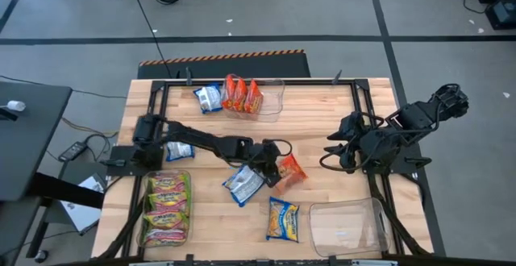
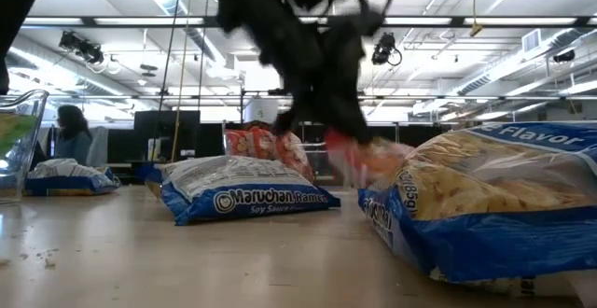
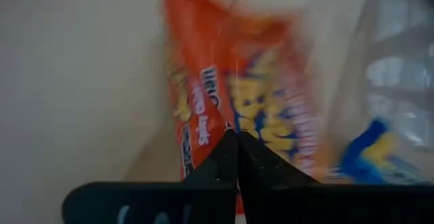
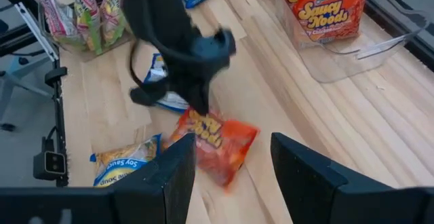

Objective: Sort Maruchan noodles
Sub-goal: Put the orange noodle pack into the top transparent bin

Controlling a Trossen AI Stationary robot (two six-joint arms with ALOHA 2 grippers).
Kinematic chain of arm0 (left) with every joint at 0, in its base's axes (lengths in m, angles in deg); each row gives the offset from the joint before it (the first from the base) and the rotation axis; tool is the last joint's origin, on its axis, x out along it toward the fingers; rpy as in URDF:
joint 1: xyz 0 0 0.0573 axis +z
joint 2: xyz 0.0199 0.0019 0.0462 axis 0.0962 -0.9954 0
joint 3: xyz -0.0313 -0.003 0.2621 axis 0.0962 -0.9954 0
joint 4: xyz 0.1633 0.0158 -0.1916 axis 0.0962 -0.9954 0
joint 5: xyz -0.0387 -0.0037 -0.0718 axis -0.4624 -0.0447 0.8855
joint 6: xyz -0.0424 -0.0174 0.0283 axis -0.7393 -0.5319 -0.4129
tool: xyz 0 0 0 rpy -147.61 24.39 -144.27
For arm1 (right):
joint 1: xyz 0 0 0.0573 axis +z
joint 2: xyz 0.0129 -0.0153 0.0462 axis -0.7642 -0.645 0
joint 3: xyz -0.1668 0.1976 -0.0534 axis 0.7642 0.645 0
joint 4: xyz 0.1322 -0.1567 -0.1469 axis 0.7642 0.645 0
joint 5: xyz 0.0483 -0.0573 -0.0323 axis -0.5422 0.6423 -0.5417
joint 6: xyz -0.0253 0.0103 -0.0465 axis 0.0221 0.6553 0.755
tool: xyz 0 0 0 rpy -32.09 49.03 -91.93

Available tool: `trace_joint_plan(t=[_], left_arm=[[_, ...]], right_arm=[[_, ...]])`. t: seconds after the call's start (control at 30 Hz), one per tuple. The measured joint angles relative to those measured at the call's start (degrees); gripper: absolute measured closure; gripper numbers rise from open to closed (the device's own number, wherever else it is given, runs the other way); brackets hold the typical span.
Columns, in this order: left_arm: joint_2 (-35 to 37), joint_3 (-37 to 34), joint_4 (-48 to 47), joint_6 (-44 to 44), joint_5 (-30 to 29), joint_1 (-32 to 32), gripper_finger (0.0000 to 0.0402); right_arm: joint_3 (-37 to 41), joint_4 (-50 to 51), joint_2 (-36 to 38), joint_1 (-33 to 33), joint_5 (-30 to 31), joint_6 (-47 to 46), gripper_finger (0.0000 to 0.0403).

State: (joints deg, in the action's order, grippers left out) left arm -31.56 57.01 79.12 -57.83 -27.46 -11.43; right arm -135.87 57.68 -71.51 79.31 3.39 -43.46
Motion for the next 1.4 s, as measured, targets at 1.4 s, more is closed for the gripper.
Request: trace_joint_plan(t=[1.4], left_arm=[[2.18, 14.84, -25.23, 13.05, -33.33, 23.3, 0.0398]], right_arm=[[0.02, -0.4, -0.22, 0.0, 2.46, -5.36, 0.0206]])
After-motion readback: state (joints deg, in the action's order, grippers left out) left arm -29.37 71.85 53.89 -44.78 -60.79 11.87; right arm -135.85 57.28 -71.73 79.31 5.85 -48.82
